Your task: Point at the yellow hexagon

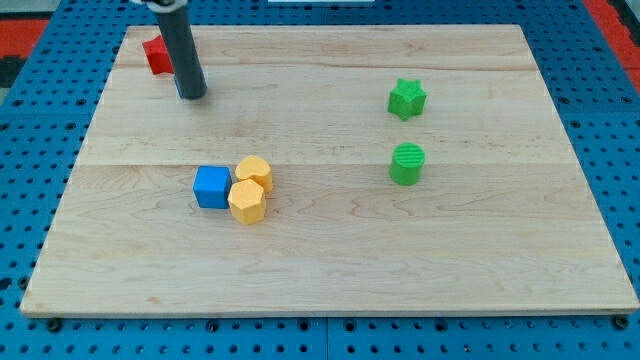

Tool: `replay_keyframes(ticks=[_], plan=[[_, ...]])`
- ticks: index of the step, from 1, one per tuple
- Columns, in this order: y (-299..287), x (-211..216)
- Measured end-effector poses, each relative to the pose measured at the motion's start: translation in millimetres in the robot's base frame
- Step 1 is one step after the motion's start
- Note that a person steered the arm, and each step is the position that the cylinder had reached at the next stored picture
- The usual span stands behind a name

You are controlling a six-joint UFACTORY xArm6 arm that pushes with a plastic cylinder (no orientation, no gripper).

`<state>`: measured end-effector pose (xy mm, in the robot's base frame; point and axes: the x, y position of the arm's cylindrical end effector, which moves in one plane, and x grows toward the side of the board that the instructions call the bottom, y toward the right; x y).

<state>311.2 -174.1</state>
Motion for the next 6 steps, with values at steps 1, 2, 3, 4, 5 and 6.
replay_keyframes(ticks=[1, 2, 3, 4, 5, 6], plan=[[-4, -9], [17, 6], [13, 86], [-7, 189], [53, 238], [69, 194]])
